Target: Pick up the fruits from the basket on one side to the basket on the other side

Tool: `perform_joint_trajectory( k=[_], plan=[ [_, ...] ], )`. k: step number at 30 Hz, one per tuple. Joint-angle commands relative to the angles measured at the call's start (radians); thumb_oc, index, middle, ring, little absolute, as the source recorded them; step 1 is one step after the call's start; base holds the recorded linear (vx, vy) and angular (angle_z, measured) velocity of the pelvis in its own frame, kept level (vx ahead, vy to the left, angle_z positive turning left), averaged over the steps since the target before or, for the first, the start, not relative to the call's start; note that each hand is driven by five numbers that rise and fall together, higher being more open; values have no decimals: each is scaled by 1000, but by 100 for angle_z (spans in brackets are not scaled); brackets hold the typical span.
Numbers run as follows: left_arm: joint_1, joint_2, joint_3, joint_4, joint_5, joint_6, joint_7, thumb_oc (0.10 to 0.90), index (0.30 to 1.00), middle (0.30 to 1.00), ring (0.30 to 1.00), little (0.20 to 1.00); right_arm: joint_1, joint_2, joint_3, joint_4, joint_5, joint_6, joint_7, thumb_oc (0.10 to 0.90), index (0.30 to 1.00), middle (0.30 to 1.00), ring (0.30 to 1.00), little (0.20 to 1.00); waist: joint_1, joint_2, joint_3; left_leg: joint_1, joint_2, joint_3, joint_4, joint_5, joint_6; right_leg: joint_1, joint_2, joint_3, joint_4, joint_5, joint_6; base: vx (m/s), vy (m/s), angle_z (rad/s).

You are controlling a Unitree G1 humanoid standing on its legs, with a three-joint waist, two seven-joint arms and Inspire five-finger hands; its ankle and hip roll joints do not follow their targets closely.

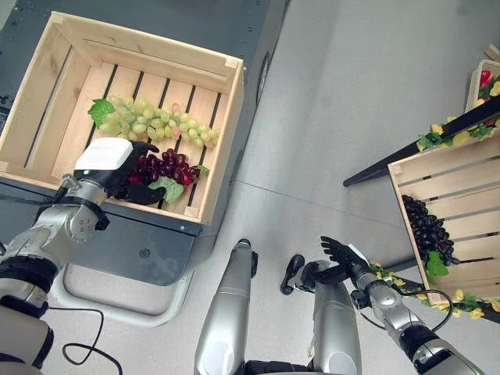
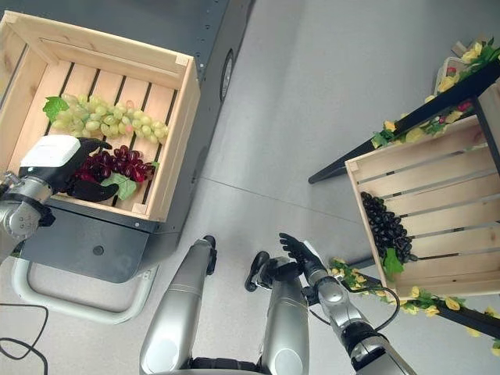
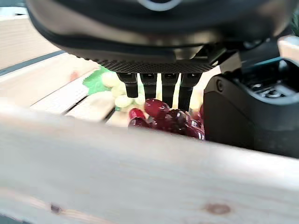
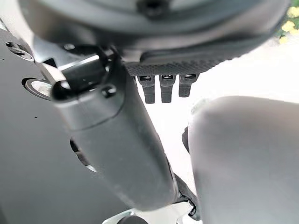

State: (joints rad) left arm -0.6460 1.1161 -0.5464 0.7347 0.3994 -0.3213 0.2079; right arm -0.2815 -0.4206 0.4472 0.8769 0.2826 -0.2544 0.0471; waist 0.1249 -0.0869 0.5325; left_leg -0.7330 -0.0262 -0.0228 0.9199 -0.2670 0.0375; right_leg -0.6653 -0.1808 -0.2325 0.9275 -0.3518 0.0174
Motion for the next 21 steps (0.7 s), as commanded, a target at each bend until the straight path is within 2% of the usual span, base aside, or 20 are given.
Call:
perform_joint_trajectory(
  k=[1,4,9,21],
  plan=[
    [-97,103,21,-52,-9,50,-4,800,900,900,900,900,23,-69,-30,-23,19,-70,4,800,900,900,900,900,7,20,-12,83,-20,56,-100,-9,38,91,43,-27,-28,41,-35,0,0,0],
    [-169,98,-34,-47,-17,98,-9,800,900,900,900,900,14,-67,-20,-23,32,-74,-4,800,900,900,900,900,2,4,-12,52,-13,51,-92,-8,38,61,47,-32,-22,53,-31,-25,-23,1],
    [-256,70,-113,-28,-3,102,-54,800,900,900,900,900,9,-52,-22,5,50,-95,-16,800,900,900,900,900,-2,-20,-12,17,-2,40,-93,-6,39,30,56,-39,-21,63,-27,-25,-55,6],
    [-317,-55,-227,101,47,155,-27,800,900,900,900,900,-17,-44,-21,30,97,-124,-42,800,900,900,900,900,-29,-48,-12,-42,7,37,-96,4,37,-34,74,-32,-22,83,-22,-8,-2,1]
  ],
)
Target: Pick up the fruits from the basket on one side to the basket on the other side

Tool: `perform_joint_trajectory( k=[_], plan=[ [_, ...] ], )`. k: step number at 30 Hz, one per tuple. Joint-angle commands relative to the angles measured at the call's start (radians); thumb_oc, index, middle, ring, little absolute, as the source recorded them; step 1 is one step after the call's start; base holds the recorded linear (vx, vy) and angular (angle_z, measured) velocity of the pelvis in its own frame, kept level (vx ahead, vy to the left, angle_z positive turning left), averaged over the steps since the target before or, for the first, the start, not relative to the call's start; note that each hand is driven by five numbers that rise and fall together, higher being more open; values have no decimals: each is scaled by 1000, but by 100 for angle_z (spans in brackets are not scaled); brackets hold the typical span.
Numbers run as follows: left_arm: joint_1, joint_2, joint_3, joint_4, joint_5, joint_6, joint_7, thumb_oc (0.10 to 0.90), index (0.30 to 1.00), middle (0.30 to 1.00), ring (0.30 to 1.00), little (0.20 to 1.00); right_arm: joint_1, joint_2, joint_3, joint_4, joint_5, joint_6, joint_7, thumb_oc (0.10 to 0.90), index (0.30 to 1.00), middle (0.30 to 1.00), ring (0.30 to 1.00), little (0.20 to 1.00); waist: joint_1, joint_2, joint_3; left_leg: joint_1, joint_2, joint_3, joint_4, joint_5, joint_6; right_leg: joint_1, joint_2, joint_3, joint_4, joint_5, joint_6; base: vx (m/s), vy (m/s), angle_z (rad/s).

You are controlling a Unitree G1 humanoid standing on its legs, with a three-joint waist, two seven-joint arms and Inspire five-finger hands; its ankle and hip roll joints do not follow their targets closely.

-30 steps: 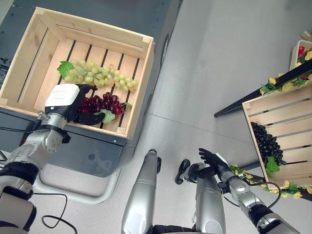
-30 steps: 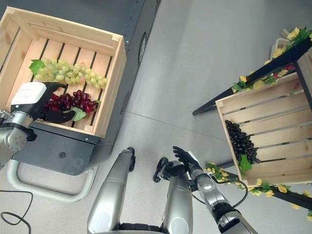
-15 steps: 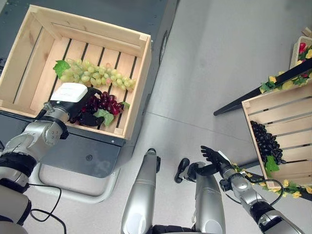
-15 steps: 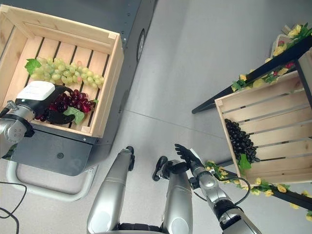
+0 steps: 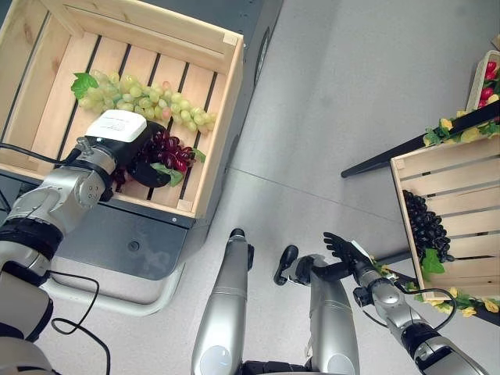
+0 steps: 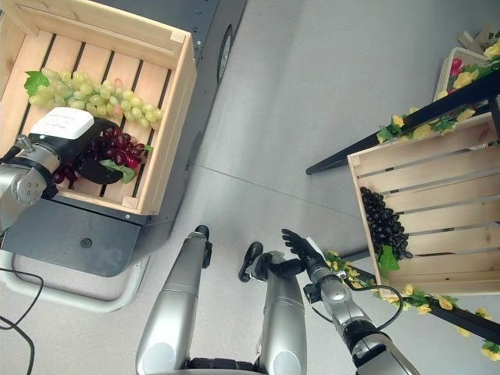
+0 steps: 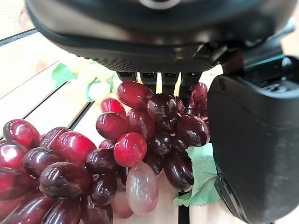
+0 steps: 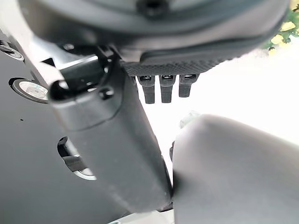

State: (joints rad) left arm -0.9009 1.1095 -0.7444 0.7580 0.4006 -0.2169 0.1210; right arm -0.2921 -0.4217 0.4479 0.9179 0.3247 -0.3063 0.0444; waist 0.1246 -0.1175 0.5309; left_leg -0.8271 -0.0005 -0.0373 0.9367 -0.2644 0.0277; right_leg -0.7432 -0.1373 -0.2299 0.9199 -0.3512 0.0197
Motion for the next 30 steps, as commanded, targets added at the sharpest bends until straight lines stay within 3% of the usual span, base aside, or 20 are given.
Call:
perform_joint_trajectory(
  k=[1,2,3,4,12,18,24,30],
  plan=[
    [-64,-61,-35,93,58,48,59,800,900,900,900,900,-9,-42,-22,-12,59,-76,-41,800,900,900,900,900,-31,-20,-11,49,-19,51,-113,1,48,41,31,-35,-16,86,-23,0,0,0],
    [-66,-68,-40,102,67,47,56,800,900,900,900,900,-10,-41,-23,-14,61,-77,-43,800,900,900,900,900,-32,-21,-11,48,-19,51,-114,2,48,39,31,-35,-16,88,-22,0,0,0],
    [-73,-83,-57,124,97,35,46,687,731,731,731,731,-16,-39,-23,-14,65,-81,-45,800,900,900,900,900,-34,-24,-11,47,-19,51,-120,4,49,37,33,-35,-21,93,-20,-24,6,3],
    [-73,-94,-68,132,123,28,43,400,300,300,300,300,-22,-38,-23,-15,68,-82,-48,800,900,900,900,900,-35,-25,-11,47,-19,51,-126,5,49,34,33,-35,-22,96,-19,0,0,0],
    [-80,-124,-105,163,86,3,102,400,300,300,300,300,-49,-47,-17,-14,72,-103,-36,800,900,900,900,900,-54,-10,-11,81,-12,72,-160,6,50,45,31,-17,-46,107,-14,-15,18,-1],
    [-45,-116,-64,175,42,-31,173,400,300,300,300,300,-53,-48,-20,-40,76,-104,-29,800,900,900,900,900,-55,10,-11,142,-15,85,-188,7,47,92,27,-4,-74,113,-10,-19,17,-7],
    [52,-112,72,175,-54,-82,242,400,300,300,300,300,-29,-45,-40,-96,89,-94,-9,800,900,900,900,900,-51,32,-11,276,-19,103,-235,1,50,200,9,8,-114,129,5,3,6,-14],
    [196,-131,305,158,-198,-156,249,400,300,300,300,300,31,-25,-59,-213,103,-77,12,800,900,900,900,900,-51,58,-24,443,-32,110,-328,11,52,335,-7,26,-188,158,26,31,-16,-15]
  ],
)
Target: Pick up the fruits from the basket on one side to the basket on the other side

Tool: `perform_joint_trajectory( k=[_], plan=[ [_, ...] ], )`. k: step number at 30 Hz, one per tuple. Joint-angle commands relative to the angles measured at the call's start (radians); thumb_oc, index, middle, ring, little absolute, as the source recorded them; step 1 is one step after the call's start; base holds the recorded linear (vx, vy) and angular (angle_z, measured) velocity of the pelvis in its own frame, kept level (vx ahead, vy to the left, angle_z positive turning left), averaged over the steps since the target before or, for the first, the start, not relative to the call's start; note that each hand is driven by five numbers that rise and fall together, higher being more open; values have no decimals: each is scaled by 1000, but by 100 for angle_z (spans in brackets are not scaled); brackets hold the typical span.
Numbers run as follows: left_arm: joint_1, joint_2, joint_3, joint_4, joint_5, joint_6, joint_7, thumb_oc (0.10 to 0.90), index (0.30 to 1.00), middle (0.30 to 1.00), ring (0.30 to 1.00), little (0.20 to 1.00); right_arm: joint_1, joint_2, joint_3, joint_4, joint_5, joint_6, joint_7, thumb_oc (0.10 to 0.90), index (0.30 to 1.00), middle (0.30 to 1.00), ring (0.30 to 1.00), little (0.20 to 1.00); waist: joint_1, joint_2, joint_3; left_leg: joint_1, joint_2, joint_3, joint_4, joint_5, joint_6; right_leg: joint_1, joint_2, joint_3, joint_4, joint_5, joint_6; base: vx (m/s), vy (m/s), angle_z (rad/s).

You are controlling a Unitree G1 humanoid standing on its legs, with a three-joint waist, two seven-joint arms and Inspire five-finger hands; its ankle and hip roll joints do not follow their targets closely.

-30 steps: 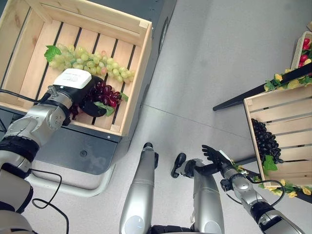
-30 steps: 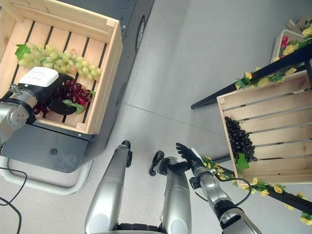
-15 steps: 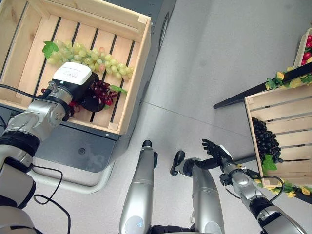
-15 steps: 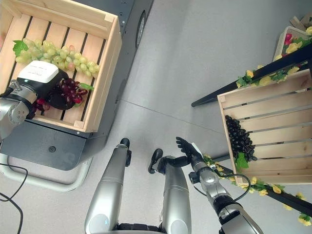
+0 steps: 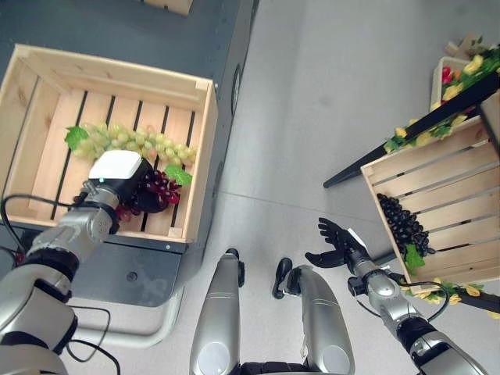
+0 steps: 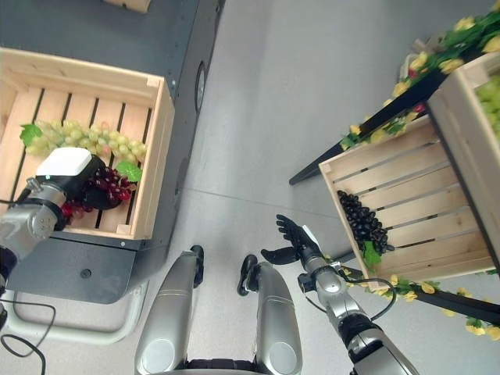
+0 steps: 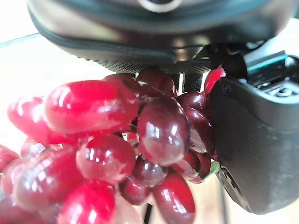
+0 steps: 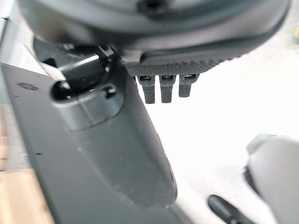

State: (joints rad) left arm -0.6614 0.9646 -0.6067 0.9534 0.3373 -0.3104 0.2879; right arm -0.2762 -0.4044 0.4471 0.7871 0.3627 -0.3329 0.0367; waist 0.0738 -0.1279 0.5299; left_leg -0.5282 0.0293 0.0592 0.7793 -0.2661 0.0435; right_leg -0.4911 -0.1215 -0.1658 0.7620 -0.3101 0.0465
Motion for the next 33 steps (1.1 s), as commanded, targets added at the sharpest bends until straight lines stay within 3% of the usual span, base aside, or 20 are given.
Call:
perform_joint_trajectory(
  k=[1,10,16,20,27,29,33],
  plan=[
    [-38,14,175,-39,-141,-68,83,400,300,300,300,300,17,-42,-58,-86,65,-48,20,800,900,900,900,900,-1,70,-25,150,-62,14,-175,13,36,87,-23,-38,-34,118,-1,61,-18,-10],
    [224,-47,525,-249,-442,-160,24,400,300,300,300,300,137,5,-99,-303,90,-16,74,800,900,900,900,900,0,124,-139,343,-91,2,-342,40,36,251,-34,-31,-191,149,18,53,-27,-9],
    [296,-101,628,-333,-663,-185,-63,400,300,300,300,300,170,39,-85,-394,94,0,65,800,900,900,900,900,-5,138,-209,460,-107,-3,-467,74,25,359,-20,-28,-324,179,27,61,-40,-2],
    [294,-129,659,-387,-814,-221,-155,400,300,300,300,300,180,62,-74,-450,78,-5,52,800,900,900,900,900,-14,153,-266,526,-111,-9,-563,106,17,426,4,-17,-439,206,29,55,-64,-3],
    [252,-158,642,-538,-995,-197,-238,400,300,300,300,300,125,50,-48,-571,50,23,27,800,900,900,900,900,-11,173,-343,579,-115,-38,-668,148,8,494,35,-10,-567,220,13,12,-77,-5],
    [223,-168,630,-560,-1037,-195,-258,400,300,300,300,300,89,40,-42,-584,58,55,52,800,900,900,900,900,-10,173,-361,589,-114,-47,-694,159,3,513,43,-11,-604,222,7,-5,-88,-3],
    [126,-219,566,-600,-1133,-173,-305,400,300,300,300,300,-47,4,-28,-604,166,183,116,800,900,900,900,900,-13,164,-401,614,-113,-63,-759,188,-10,558,61,-7,-702,246,-6,-14,-104,-1]
  ],
)
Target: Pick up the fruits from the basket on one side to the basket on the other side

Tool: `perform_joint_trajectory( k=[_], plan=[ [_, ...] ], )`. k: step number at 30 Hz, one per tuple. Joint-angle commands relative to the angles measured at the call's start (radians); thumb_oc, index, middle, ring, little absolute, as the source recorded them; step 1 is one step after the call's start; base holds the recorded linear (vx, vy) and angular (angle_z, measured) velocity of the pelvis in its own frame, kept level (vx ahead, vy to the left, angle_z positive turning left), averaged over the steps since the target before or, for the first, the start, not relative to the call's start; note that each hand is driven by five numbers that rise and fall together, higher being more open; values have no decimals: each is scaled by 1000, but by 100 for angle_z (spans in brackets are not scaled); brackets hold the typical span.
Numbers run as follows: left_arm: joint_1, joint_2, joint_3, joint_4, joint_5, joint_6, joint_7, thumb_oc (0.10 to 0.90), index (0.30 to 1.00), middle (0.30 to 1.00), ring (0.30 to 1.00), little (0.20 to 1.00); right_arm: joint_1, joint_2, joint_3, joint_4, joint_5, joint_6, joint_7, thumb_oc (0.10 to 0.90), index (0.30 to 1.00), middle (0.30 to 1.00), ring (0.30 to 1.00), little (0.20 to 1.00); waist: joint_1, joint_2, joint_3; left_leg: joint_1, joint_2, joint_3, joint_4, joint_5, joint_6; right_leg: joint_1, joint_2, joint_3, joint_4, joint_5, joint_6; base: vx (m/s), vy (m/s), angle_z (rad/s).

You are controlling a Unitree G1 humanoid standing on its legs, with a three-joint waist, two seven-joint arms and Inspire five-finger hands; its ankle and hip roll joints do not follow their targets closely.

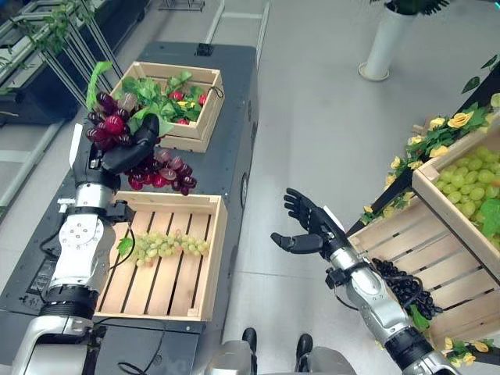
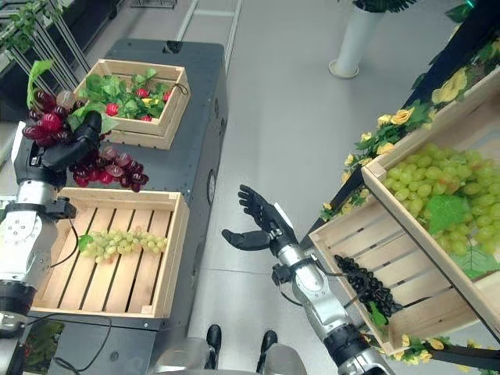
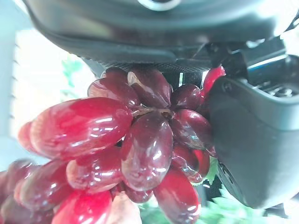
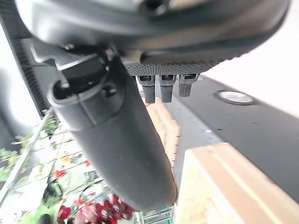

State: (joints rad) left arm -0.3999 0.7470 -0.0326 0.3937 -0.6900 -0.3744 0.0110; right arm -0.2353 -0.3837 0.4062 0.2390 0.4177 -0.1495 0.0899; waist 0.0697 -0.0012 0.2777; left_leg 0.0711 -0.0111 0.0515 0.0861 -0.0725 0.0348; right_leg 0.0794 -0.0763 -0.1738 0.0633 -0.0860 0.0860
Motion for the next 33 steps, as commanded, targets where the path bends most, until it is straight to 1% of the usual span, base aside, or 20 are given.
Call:
perform_joint_trajectory(
  k=[1,2,3,6,8,10,12,13,15,17,18,20,24,26,31,33],
  plan=[
    [-153,-14,-22,-47,-117,-104,-40,400,300,300,300,300,-119,-18,10,-54,151,23,72,800,900,900,900,900,-8,35,-155,21,-72,-60,-85,4,-4,-3,20,1,-26,32,-46,-16,-92,2],
    [-175,-27,-41,-50,-116,-102,-40,400,300,300,300,300,-151,-13,9,-52,182,49,80,800,900,900,900,900,-9,33,-163,24,-72,-64,-100,12,-8,3,23,1,-42,40,-47,-12,-75,-1],
    [-191,-34,-54,-48,-110,-101,-37,400,300,300,300,300,-173,-9,9,-48,194,56,82,800,900,900,900,900,-9,32,-166,28,-71,-66,-113,18,-9,8,26,1,-55,47,-47,-7,-81,-2],
    [-273,-67,-112,-25,-107,-91,-52,400,300,300,300,300,-266,15,10,-49,277,134,87,800,900,900,900,900,-14,26,-186,39,-70,-75,-160,41,-16,25,37,4,-109,73,-48,-10,-89,-4],
    [-321,-87,-148,-5,-100,-90,-55,400,300,300,300,300,-320,34,8,-40,319,164,56,800,900,900,900,900,-18,25,-195,37,-69,-74,-173,48,-21,31,44,6,-141,90,-49,-18,-68,-7],
    [-366,-107,-178,19,-96,-82,-53,400,300,300,300,300,-370,48,0,-23,320,177,31,800,900,900,900,900,-23,25,-200,31,-68,-73,-173,48,-23,30,47,9,-151,96,-49,-26,-51,-6],
    [-402,-132,-210,46,-110,-83,-68,400,300,300,300,300,-424,51,-2,-9,291,175,0,800,900,900,900,900,-30,26,-206,31,-67,-67,-173,45,-23,27,48,16,-151,97,-49,-17,-40,-7],
    [-409,-142,-219,50,-107,-81,-67,400,300,300,300,300,-442,52,-2,-8,292,186,-8,800,900,900,900,900,-33,26,-208,33,-65,-62,-173,44,-23,28,48,18,-151,97,-49,1,-34,-11],
    [-426,-166,-242,52,-106,-63,-73,400,300,300,300,300,-487,47,-4,-2,299,206,-24,800,900,900,900,900,-39,25,-215,35,-61,-48,-173,41,-24,28,49,20,-151,96,-50,2,-44,-10],
    [-436,-175,-252,54,-106,-53,-76,400,300,300,300,300,-505,46,-5,3,300,211,-31,800,900,900,900,900,-41,24,-216,37,-59,-44,-173,40,-24,30,51,21,-151,96,-51,3,-42,-7],
    [-454,-196,-278,66,-94,-40,-78,400,300,300,300,300,-542,49,2,17,298,224,-44,800,900,900,900,900,-46,22,-221,43,-56,-36,-173,38,-25,33,53,23,-151,95,-53,9,-38,-6],
    [-473,-214,-300,82,-97,-29,-89,400,300,300,300,300,-573,50,8,37,317,242,-54,800,900,900,900,900,-50,19,-227,47,-55,-30,-173,36,-26,37,54,24,-151,93,-53,18,-47,-4],
    [-502,-244,-337,106,-109,-13,-118,400,300,300,300,300,-615,55,26,75,341,249,-67,800,900,900,900,900,-55,14,-235,55,-51,-18,-173,35,-28,43,57,26,-151,91,-57,15,-33,-6],
    [-510,-253,-350,103,-116,0,-130,400,300,300,300,300,-623,61,32,83,353,260,-65,800,900,900,900,900,-57,12,-239,57,-50,-14,-173,34,-28,45,58,27,-151,90,-58,9,-28,-9],
    [-528,-280,-379,92,-113,17,-148,400,300,300,300,300,-639,80,48,107,362,257,-70,800,900,900,900,900,-58,11,-243,62,-47,-7,-173,32,-29,50,60,30,-151,87,-59,5,-13,-6],
    [-540,-291,-391,88,-116,27,-156,400,300,300,300,300,-649,92,55,118,370,269,-68,800,900,900,900,900,-58,11,-245,63,-47,-6,-173,32,-29,52,60,30,-151,86,-59,0,0,0]
  ],
)
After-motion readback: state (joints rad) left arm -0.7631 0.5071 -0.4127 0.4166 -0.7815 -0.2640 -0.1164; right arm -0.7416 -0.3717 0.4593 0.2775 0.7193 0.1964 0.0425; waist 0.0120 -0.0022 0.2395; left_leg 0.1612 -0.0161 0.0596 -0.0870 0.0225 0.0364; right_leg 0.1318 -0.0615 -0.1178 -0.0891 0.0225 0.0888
